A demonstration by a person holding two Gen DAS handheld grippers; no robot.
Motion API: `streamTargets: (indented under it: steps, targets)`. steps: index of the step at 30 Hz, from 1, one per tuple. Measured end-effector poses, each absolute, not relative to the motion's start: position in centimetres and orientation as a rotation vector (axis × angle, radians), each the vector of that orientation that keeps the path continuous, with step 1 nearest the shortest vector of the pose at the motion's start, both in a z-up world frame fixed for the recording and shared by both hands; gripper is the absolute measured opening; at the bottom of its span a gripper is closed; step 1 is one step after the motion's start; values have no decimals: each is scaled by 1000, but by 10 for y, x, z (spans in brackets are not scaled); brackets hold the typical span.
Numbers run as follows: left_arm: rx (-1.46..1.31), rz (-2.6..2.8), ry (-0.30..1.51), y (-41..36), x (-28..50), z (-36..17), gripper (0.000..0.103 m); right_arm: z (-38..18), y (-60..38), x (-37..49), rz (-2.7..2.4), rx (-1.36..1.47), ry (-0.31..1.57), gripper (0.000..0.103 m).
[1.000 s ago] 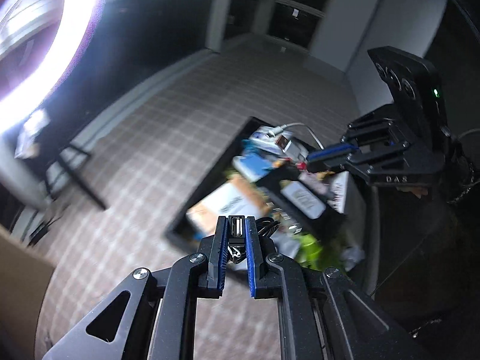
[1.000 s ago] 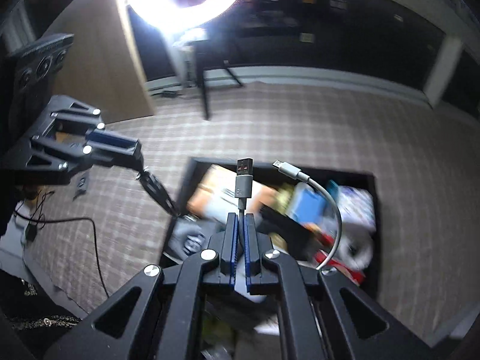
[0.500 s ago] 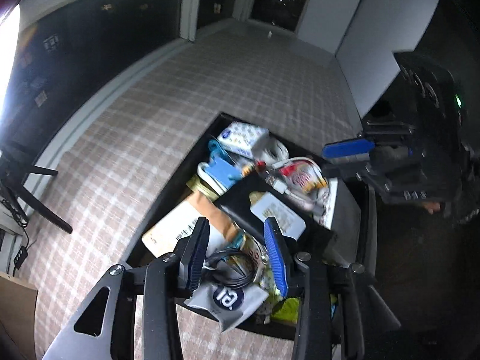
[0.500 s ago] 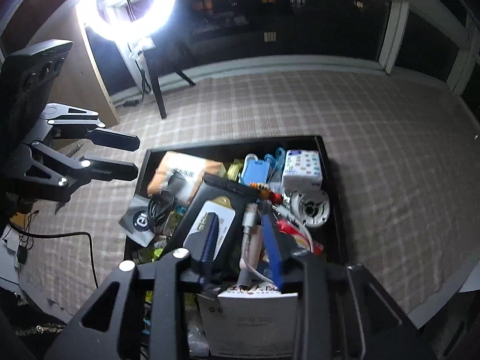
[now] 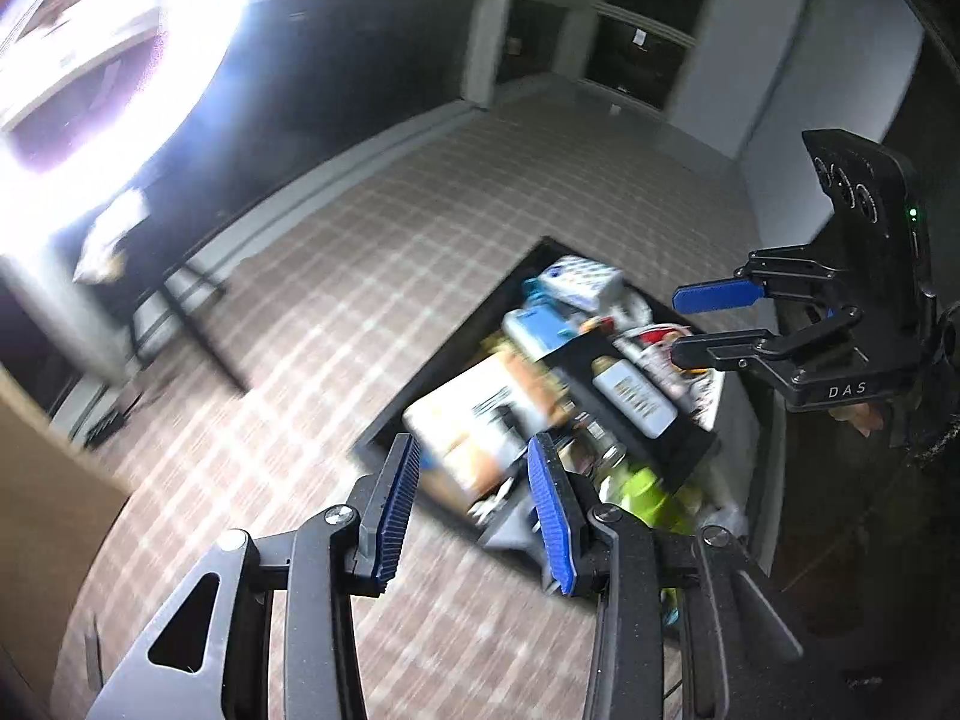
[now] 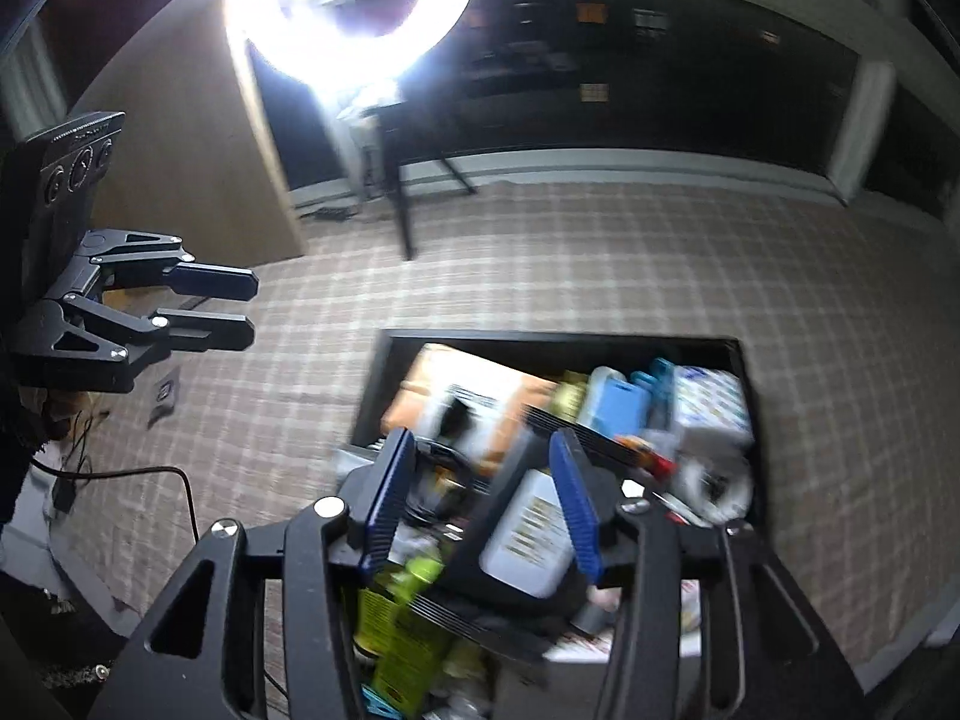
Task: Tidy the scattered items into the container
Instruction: 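Move both tools back to the grey sachet on the floor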
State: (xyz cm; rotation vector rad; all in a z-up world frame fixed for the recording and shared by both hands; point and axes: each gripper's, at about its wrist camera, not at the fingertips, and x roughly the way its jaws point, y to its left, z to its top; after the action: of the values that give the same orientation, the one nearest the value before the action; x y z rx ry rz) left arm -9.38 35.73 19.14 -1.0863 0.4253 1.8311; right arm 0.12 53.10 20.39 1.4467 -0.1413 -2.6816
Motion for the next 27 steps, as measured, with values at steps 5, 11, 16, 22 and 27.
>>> streamTargets:
  steps: [5, 11, 16, 22, 27]
  targets:
    - [-1146, 1966, 399, 271, -99, 187, 36, 198, 474, -29, -2554, 1392, 20, 48]
    - [-1309, 2177, 311, 138, -107, 173, 36, 189, 385, -66, -2380, 1304, 246, 48]
    - [-1441, 2301, 177, 51, -100, 147, 41, 177, 316, -99, -2247, 1266, 336, 48]
    - [-1579, 2317, 31, 9, -88, 98, 46, 153, 245, -135, -2070, 1291, 324, 48]
    - [-1603, 2337, -154, 0, -87, 72, 46, 132, 204, -152, -2023, 1292, 308, 48]
